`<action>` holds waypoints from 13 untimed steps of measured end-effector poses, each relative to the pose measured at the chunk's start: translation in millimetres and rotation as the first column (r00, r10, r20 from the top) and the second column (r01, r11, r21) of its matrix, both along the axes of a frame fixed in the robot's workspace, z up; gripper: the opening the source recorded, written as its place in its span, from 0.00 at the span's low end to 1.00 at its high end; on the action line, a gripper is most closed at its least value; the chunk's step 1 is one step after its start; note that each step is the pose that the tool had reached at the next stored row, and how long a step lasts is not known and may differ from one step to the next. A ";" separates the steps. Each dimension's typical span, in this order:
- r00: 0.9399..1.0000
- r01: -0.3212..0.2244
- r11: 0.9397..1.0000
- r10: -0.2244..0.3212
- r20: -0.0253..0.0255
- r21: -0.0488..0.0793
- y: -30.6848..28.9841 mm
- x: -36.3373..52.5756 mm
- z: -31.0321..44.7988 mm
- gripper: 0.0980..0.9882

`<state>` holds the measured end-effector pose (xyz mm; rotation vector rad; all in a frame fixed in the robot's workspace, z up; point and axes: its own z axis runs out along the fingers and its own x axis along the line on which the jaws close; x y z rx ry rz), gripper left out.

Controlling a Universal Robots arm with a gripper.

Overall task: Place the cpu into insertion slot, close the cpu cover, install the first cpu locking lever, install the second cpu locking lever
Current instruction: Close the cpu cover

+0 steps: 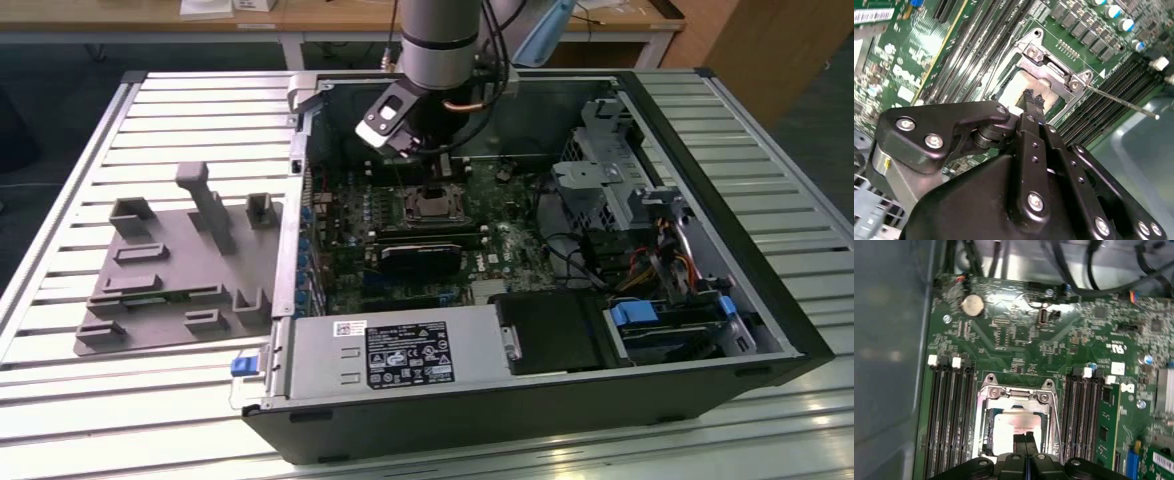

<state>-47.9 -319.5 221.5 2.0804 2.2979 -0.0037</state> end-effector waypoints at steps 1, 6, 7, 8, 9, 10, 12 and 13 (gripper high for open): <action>1.000 -0.019 1.000 0.019 0.000 0.000 0.0 0.0 -0.2 0.00; 0.994 -0.109 0.994 0.109 0.000 0.000 0.1 0.0 -0.8 0.00; 0.992 -0.127 0.992 0.127 0.000 0.000 0.0 0.0 -0.9 0.00; 0.989 -0.146 0.989 0.146 0.000 0.000 0.0 0.0 -1.0 0.00; 0.986 -0.164 0.986 0.164 0.000 0.000 0.0 0.0 -1.1 0.00; 0.983 -0.182 0.983 0.182 0.000 -0.001 0.0 0.0 -1.2 0.00; 0.976 -0.217 0.976 0.217 0.000 -0.001 0.0 0.0 -1.5 0.00; 0.972 -0.234 0.972 0.234 0.000 -0.001 0.0 0.0 -1.6 0.00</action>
